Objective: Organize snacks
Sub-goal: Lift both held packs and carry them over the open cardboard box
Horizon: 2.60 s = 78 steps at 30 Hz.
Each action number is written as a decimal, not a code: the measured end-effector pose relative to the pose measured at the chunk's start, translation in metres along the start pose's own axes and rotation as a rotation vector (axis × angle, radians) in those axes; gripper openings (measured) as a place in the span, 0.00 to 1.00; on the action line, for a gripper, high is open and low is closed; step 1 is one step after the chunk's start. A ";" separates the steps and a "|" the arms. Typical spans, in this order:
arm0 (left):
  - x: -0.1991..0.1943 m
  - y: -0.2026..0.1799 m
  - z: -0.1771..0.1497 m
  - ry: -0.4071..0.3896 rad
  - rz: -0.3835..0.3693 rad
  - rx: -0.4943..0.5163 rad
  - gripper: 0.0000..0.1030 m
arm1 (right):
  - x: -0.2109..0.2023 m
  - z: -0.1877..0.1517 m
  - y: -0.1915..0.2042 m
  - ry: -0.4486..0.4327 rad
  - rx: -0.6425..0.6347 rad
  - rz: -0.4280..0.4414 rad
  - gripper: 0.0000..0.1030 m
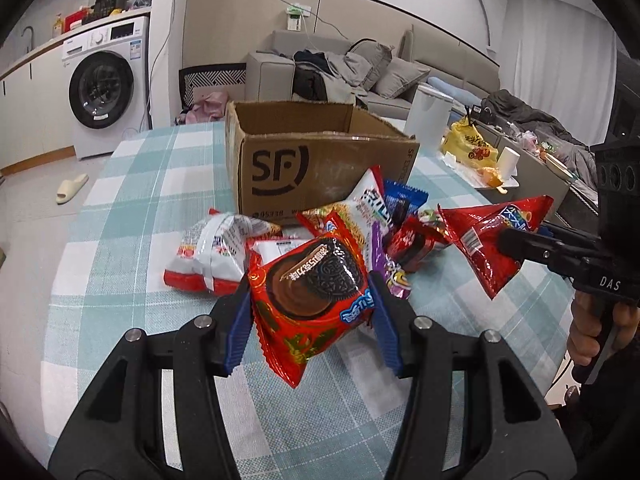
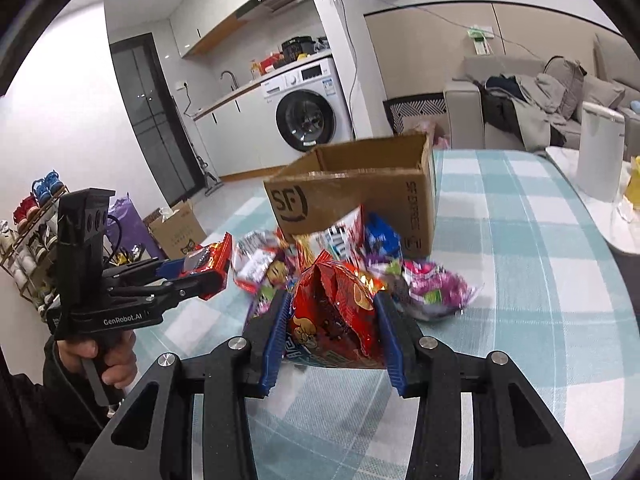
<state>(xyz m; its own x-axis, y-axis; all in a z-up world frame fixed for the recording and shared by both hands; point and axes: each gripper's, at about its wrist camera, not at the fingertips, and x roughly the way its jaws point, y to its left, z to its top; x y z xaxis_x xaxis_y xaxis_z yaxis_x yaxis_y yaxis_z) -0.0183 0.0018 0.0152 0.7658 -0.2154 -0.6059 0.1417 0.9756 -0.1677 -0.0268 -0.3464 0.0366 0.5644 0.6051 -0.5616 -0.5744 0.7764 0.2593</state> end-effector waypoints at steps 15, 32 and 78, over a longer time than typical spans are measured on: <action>-0.008 -0.002 0.047 -0.096 0.005 -0.013 0.49 | -0.002 0.042 0.002 -0.095 0.000 0.000 0.42; 0.008 -0.001 0.110 -0.163 0.024 -0.002 0.49 | 0.004 0.093 0.003 -0.160 -0.015 -0.017 0.42; 0.161 0.022 0.158 -0.048 0.078 -0.011 0.49 | 0.127 0.153 -0.042 -0.051 0.057 -0.058 0.42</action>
<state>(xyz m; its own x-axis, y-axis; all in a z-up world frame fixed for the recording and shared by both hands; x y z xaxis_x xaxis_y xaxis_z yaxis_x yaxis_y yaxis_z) 0.2068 -0.0045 0.0365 0.8034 -0.1365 -0.5796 0.0738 0.9887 -0.1306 0.1595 -0.2754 0.0750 0.6261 0.5656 -0.5367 -0.5060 0.8184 0.2722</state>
